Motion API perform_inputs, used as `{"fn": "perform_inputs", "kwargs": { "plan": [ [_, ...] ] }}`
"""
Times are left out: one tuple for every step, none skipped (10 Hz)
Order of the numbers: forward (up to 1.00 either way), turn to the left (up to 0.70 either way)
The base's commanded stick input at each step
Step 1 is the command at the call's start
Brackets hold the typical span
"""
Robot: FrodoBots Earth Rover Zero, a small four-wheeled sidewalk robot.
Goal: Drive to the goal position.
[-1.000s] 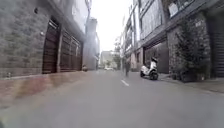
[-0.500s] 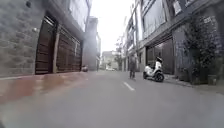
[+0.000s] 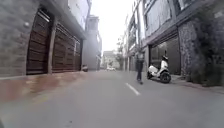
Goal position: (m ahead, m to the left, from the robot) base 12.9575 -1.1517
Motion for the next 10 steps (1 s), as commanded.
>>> {"fn": "perform_inputs", "kwargs": {
  "plan": [
    [1.0,0.0],
    [1.0,0.0],
    [1.0,0.0],
    [1.0,0.0],
    [1.0,0.0],
    [1.0,0.0],
    [1.0,0.0],
    [1.0,0.0],
    [1.0,0.0],
    [1.0,0.0]
  ]
}}
